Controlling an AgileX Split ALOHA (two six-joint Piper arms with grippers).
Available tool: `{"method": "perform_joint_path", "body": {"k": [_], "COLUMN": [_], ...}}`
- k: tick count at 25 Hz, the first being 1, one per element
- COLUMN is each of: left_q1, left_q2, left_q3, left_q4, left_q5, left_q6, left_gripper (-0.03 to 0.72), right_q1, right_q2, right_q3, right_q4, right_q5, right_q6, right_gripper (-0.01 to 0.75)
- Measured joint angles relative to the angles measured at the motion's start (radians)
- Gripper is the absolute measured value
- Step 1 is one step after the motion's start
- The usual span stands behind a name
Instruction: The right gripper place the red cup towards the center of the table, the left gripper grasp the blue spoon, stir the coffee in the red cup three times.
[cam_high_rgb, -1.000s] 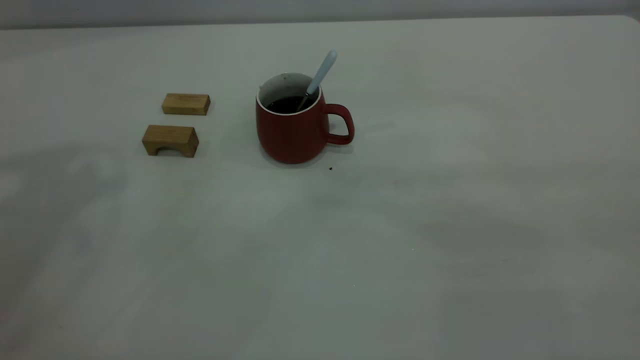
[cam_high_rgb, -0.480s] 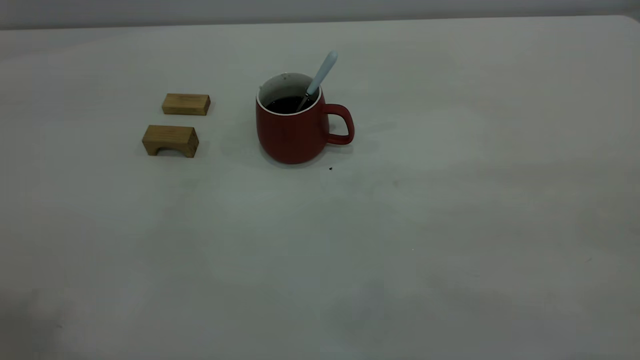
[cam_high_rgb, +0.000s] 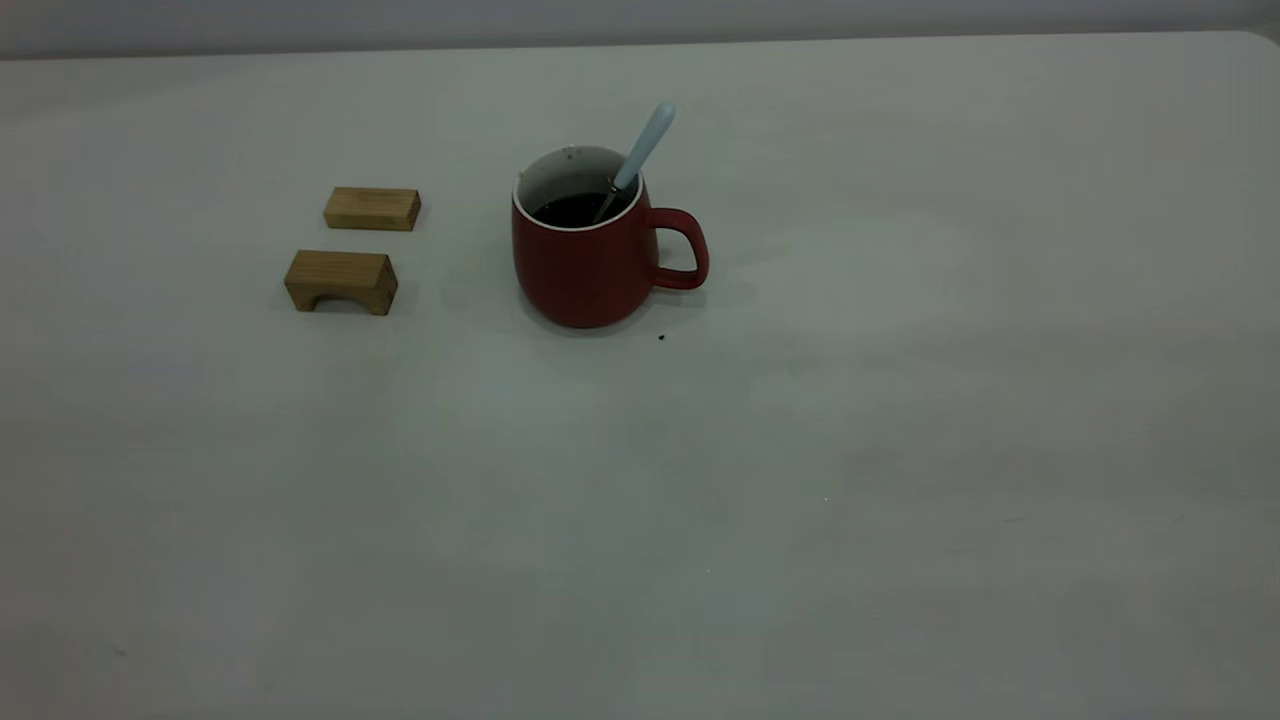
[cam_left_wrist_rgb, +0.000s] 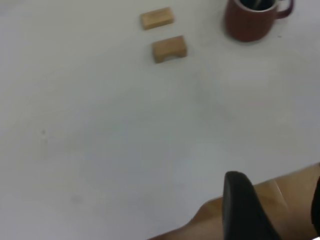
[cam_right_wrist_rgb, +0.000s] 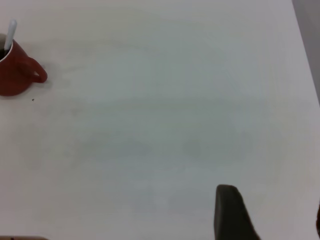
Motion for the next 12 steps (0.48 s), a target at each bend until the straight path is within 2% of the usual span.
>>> {"method": "perform_joint_path", "body": {"k": [6, 12], "left_q1": [0.015, 0.125], "left_q2": [-0.171, -0.249], "left_q3": [0.045, 0.131], "left_q4": [0.057, 0.062], "left_q5": [-0.003, -0.005], "left_q6": [-0.108, -0.115], "left_gripper": [0.407, 0.407], "right_q1": [0.0, 0.0], "right_q2": [0.0, 0.0], "right_q3": [0.0, 0.0], "right_q4": [0.0, 0.0], "right_q5": [0.0, 0.0], "right_q6": [0.0, 0.0], "right_gripper": [0.442, 0.442]}}
